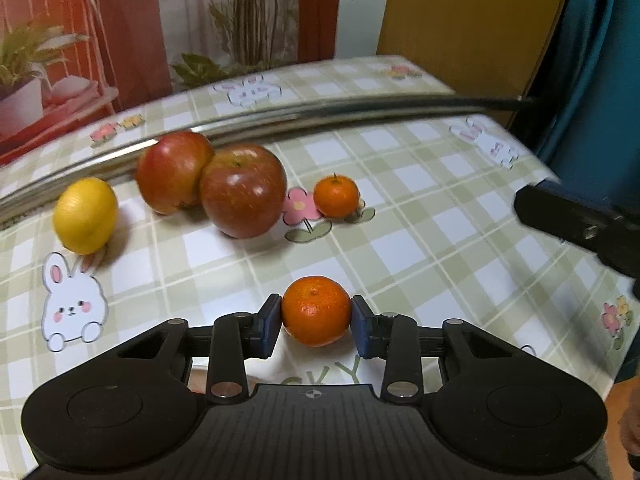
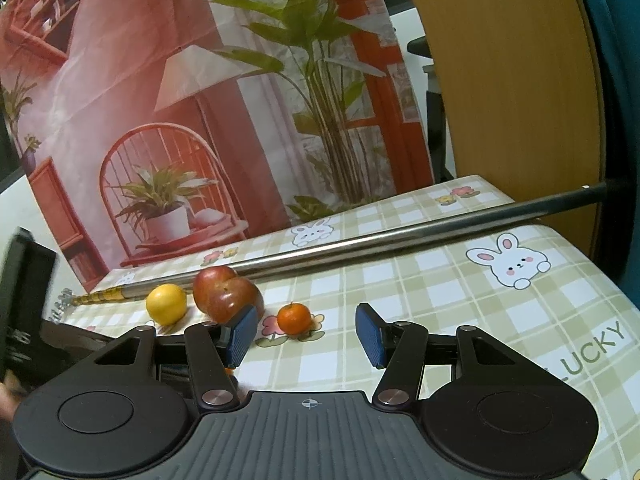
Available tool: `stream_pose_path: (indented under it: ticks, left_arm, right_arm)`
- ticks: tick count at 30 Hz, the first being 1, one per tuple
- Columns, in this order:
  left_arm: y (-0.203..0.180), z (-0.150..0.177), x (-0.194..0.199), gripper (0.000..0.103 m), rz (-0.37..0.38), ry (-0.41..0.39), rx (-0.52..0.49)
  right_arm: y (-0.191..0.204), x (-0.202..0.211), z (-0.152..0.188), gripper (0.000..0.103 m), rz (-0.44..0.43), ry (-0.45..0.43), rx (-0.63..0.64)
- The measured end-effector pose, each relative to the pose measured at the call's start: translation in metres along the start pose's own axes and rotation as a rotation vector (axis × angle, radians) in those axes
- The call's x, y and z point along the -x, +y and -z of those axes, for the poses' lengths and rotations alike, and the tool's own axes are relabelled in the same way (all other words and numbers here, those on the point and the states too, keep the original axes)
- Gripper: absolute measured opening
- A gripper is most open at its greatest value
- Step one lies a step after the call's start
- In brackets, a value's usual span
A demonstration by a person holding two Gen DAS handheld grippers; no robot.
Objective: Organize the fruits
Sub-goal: 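Grasp a mandarin with the left tool while the right tool moves toward the red apples, then grasp a red apple with the right tool while the left tool lifts the mandarin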
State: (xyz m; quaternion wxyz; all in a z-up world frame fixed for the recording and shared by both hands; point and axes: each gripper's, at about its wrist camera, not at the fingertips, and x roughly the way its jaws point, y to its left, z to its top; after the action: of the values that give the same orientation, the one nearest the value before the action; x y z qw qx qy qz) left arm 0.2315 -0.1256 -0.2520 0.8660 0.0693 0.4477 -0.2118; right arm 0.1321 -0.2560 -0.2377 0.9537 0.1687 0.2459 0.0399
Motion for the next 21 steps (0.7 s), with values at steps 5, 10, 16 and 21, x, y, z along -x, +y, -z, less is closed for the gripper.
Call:
stream_pose_path:
  ticks: [5,10,16,21]
  left_arm:
    - [0.01,0.006,0.038,0.039,0.016,-0.057,0.031]
    - [0.028,0.023,0.078,0.039,0.013,-0.119,0.085]
    - [0.051,0.046,0.119,0.039,-0.035,-0.187,0.141]
    - [0.073,0.064,0.139,0.039,-0.064,-0.222,0.205]
  right_arm:
    - [0.005,0.0,-0.002,0.051,-0.015,0.011,0.005]
    - [0.014,-0.004,-0.004,0.051,-0.034,0.033,0.035]
    - [0.04,-0.023,-0.013,0.052,-0.078,0.06,0.145]
    - [0.068,-0.044,-0.025,0.058,-0.127,0.079,0.207]
